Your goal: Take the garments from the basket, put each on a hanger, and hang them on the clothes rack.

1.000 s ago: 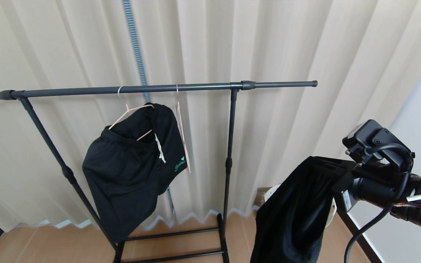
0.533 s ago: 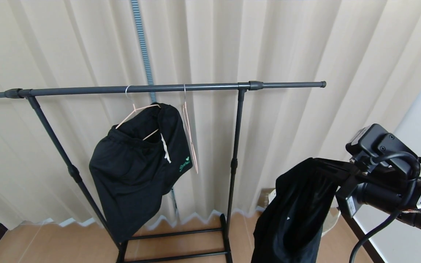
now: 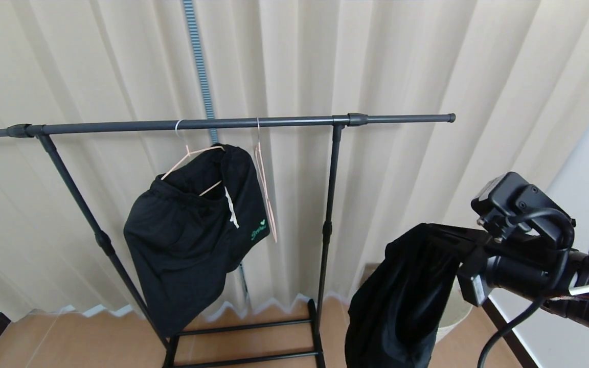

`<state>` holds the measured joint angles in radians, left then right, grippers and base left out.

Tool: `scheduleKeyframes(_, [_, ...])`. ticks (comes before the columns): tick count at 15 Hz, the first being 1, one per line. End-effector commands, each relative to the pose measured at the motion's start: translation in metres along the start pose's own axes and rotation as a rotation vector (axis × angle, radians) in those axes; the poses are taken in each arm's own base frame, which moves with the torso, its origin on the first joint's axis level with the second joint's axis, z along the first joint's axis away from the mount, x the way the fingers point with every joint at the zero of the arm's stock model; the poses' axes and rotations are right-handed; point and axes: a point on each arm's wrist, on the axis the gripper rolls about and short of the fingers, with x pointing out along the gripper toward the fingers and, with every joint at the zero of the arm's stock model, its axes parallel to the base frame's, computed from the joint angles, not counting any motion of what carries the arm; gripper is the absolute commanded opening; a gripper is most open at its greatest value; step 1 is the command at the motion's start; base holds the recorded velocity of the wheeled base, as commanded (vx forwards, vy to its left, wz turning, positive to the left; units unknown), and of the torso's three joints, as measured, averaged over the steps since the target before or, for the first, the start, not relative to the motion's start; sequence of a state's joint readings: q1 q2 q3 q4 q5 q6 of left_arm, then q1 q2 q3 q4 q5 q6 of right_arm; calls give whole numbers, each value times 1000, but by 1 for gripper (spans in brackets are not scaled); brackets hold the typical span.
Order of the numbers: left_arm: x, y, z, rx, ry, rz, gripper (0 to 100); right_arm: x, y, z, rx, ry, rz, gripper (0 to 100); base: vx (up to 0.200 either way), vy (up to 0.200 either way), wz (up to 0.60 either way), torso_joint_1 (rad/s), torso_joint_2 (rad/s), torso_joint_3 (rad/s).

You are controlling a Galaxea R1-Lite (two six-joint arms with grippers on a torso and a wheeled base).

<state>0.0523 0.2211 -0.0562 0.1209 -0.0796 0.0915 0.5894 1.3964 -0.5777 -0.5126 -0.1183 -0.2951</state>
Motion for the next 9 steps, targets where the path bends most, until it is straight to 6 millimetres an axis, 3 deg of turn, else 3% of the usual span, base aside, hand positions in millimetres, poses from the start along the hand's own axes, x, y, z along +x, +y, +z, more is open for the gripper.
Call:
scheduleKeyframes(1, [38,1,32,-103,320,-180,100,29,15,15,108,3,38,0,0,0,0,0,0,0])
scheduleKeyframes(2, [52,-4,52,-184,355,-266,100,42,19,24,155,-3,24,0,0,0,0,0,0,0])
scheduleKeyframes(4, [78,-31,91,-434,453,-434,100,83,24,36,179,-3,0,0,0,0,0,0,0,0])
scheduleKeyframes(5, [85,-38,96,-479,484,-448,100,89,25,39,179,-6,-13,0,0,0,0,0,0,0])
scheduleKeyframes(6, [116,-56,106,-531,556,-438,100,102,29,46,182,-18,-25,0,0,0,0,0,0,0])
scheduleKeyframes(9, [170,-79,106,-549,611,-415,100,131,51,52,270,-17,-20,0,0,0,0,0,0,0])
